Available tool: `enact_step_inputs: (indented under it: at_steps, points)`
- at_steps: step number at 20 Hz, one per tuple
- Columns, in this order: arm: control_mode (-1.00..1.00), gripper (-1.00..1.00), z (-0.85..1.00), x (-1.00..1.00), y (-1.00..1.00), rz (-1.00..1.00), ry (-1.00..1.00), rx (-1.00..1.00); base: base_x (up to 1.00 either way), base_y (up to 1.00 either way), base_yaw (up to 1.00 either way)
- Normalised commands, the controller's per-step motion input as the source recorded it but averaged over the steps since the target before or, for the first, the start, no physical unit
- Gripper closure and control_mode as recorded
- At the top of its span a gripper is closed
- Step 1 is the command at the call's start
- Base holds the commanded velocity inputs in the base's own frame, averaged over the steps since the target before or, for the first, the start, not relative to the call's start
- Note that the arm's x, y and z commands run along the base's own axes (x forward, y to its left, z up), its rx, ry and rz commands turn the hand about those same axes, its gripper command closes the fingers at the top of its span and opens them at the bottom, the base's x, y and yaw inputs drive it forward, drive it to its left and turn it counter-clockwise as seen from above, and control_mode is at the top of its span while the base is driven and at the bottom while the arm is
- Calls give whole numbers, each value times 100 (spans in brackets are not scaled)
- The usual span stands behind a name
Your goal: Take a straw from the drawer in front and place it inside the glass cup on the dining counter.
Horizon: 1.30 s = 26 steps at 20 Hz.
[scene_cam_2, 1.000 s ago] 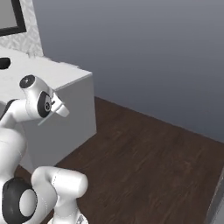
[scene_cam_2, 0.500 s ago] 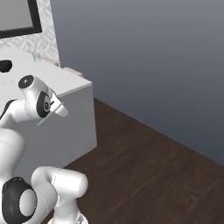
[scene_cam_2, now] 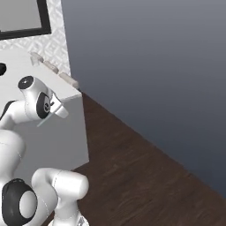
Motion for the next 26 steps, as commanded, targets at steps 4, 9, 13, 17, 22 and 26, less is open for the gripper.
enact_step_inputs:
  at_steps: [4,9,13,17,22,26]
  points:
    - [100,100,0,0,0,0,0,0,100,-79,28]
    - [100,100,0,0,0,0,0,0,100,-77,29]
    - [100,100,0,0,0,0,0,0,100,-76,30]
    - [100,100,0,0,0,0,0,0,100,-74,30]
    - [100,100,0,0,0,0,0,0,100,-66,33]
    - [100,100,0,0,0,0,0,0,100,-59,35]
